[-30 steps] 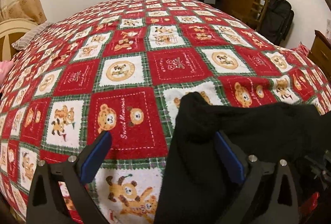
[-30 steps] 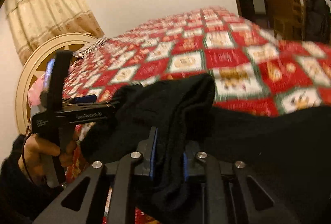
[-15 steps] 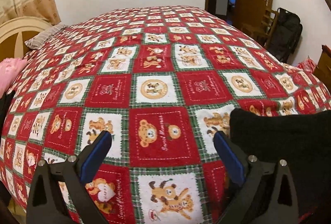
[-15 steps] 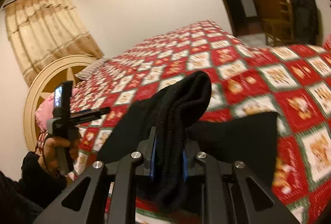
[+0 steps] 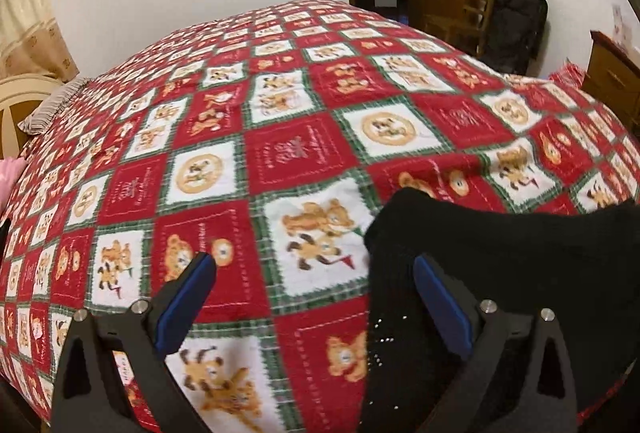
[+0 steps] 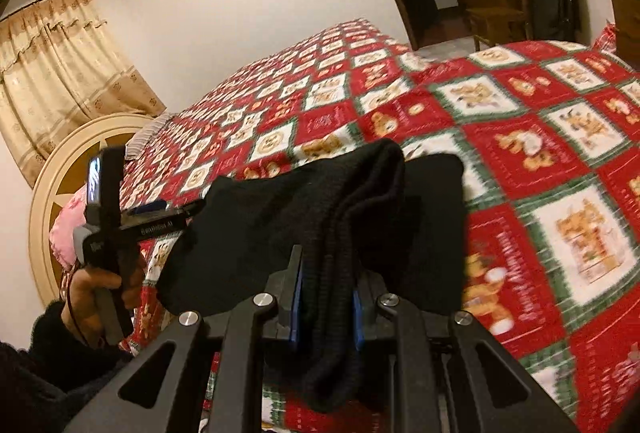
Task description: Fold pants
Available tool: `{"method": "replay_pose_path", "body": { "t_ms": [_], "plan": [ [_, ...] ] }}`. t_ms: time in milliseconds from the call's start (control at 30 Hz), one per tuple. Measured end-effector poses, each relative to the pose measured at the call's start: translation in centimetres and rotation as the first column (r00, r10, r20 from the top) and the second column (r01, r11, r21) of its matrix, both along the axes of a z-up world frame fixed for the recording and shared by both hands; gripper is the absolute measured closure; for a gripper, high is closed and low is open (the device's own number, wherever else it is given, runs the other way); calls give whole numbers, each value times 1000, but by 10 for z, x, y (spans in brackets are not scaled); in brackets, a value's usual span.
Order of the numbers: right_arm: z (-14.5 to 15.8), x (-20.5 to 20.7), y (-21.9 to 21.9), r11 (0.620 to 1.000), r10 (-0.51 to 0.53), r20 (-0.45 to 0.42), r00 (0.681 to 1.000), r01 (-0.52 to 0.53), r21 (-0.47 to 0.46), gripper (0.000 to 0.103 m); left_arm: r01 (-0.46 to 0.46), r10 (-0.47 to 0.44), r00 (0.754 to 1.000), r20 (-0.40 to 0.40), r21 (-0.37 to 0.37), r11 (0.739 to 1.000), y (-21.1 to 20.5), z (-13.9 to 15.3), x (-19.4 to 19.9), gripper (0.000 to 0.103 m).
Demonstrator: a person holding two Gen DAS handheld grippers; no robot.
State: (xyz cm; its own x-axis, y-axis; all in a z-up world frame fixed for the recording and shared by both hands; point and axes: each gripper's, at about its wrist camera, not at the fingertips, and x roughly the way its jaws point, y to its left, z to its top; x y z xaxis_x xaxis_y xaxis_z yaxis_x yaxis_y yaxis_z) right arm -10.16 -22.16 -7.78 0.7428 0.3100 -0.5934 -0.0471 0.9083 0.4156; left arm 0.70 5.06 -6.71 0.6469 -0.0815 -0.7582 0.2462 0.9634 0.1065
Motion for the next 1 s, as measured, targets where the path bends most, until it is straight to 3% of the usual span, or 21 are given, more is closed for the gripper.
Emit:
{"method": "replay_pose_path", "body": {
  "t_ms": [233,333,533,700,867,1000],
  "plan": [
    [-9,6,-21,1000,-13,-70,997,13,-4,83,-13,12,1000,-25,-48,999,-3,-1,-3,2],
    [-13,5,-24,1000,-7,-56,998,8,11,84,-20,19,1000,-19,-43,999,-7,-7,-6,2],
    [-12,5,-19,999,13,-41,999,-15,-46,84,-30,31,999,41,-25,999,-7,-18,-12,0],
    [-4,-6,-28,998,-19,-44,999,16,-67,77,-11,11,1000,-15,-48,999,8,-5,-10,0],
    [20,-35,-25,965,-116,33,993,120,-232,74,22,-22,1000,9,-13,1000,30,8,-26,0],
    [31,-37,8,955,10,64,998,10,-298,74,46,-47,999,-23,-45,998,33,3,-35,0]
  ]
}}
